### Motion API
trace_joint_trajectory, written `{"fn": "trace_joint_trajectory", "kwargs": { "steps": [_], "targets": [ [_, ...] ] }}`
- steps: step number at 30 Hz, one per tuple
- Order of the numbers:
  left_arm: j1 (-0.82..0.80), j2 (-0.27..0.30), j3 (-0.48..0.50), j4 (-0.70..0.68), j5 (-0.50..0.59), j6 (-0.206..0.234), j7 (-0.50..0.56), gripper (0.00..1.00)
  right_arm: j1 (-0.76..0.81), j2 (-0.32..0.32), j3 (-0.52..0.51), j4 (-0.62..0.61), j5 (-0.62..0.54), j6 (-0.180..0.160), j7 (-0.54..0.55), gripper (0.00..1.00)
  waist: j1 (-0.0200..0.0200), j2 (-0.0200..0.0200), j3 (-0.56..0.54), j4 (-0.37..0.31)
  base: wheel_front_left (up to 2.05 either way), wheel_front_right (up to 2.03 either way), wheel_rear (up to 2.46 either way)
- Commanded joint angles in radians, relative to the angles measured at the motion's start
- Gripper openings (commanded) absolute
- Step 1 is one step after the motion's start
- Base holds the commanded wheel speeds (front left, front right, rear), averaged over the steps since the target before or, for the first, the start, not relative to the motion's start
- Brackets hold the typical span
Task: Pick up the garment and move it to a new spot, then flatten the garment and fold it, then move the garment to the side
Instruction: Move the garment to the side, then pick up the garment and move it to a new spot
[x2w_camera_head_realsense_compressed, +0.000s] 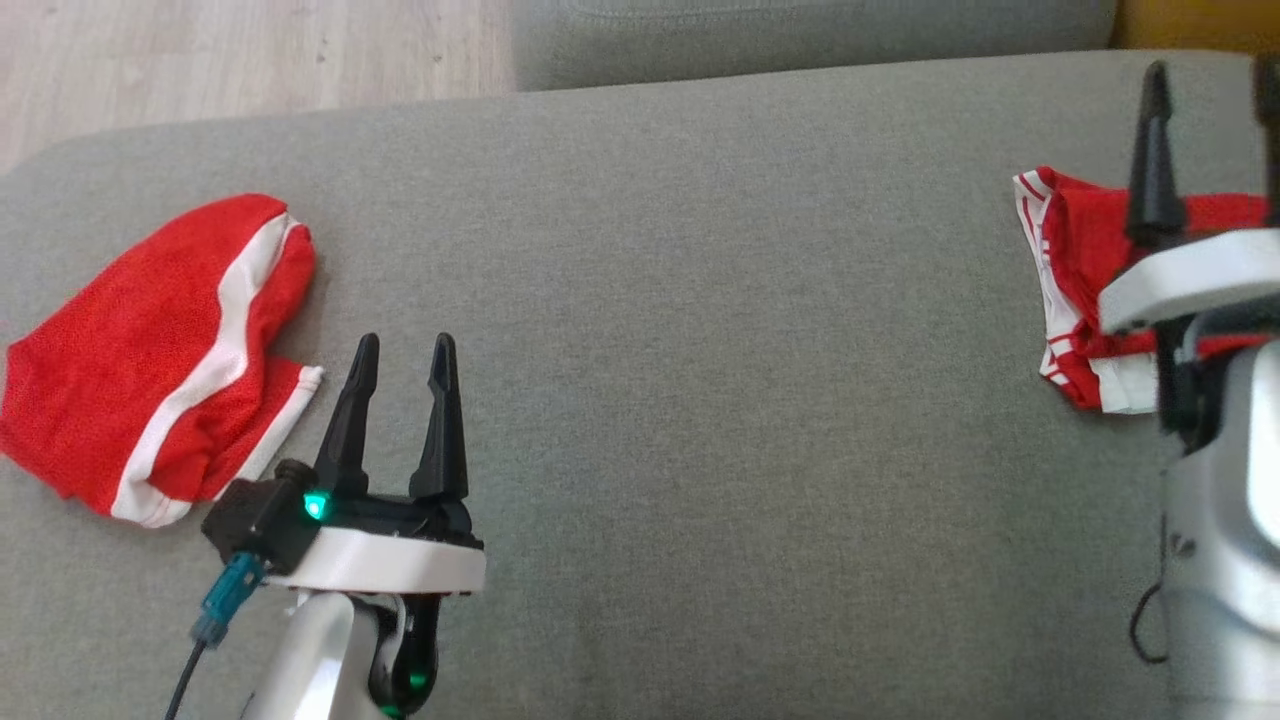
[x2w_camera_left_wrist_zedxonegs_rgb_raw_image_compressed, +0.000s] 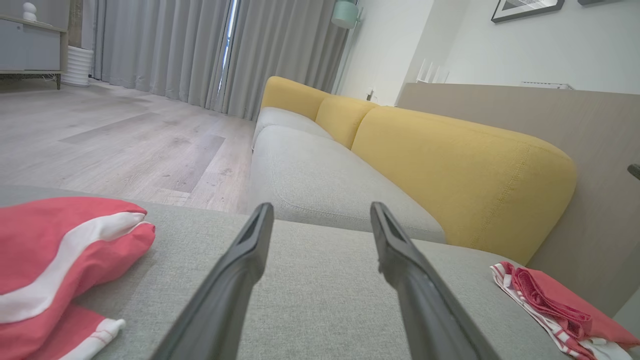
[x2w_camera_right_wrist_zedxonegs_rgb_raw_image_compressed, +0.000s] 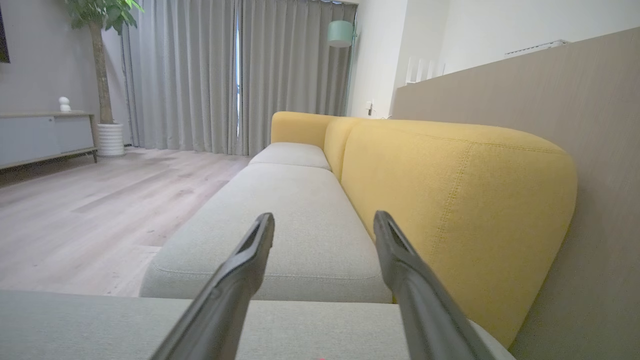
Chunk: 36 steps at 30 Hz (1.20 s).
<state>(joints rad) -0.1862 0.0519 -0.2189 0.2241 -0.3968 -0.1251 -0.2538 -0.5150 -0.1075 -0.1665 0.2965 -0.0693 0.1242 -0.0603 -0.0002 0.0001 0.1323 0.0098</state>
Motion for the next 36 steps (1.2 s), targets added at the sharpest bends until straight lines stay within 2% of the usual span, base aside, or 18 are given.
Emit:
{"fn": "trace_joint_trajectory", "kwargs": {
  "steps": [1,8,13,19,25,36],
  "targets": [
    [-0.024,0.004,0.041,-0.032,-0.005,-0.006,-0.008,1.0,-0.007,0.013,0.031,-0.05,0.014,0.007,0.006,1.0,0.0002,-0.0001,-0.007,0.005,0.0,0.0,0.0],
    [-0.011,0.001,0.043,-0.034,-0.004,-0.006,-0.008,1.0,0.083,0.054,0.066,-0.112,0.081,0.007,-0.003,1.0,0.0002,-0.0001,-0.029,0.015,0.0,0.0,0.0],
    [0.004,0.0,0.046,-0.031,-0.003,-0.006,-0.008,1.0,0.181,0.057,0.108,-0.087,0.182,0.007,-0.033,1.0,0.0002,-0.0001,-0.048,0.033,0.0,0.0,0.0],
    [0.04,-0.001,0.051,-0.021,0.006,-0.006,-0.008,1.0,0.277,0.057,0.159,-0.04,0.236,0.007,-0.105,1.0,0.0002,-0.0001,-0.073,0.049,0.0,0.0,0.0],
    [0.074,-0.001,0.058,-0.018,0.008,-0.006,-0.008,1.0,0.335,0.057,0.195,-0.004,0.253,0.007,-0.16,1.0,0.0002,-0.0001,-0.09,0.046,0.0,0.0,0.0],
    [0.073,-0.002,0.065,-0.032,0.003,-0.006,-0.008,1.0,0.348,0.057,0.211,0.02,0.28,0.007,-0.188,1.0,0.0002,-0.0001,-0.093,0.032,0.0,0.0,0.0]
  ]
}}
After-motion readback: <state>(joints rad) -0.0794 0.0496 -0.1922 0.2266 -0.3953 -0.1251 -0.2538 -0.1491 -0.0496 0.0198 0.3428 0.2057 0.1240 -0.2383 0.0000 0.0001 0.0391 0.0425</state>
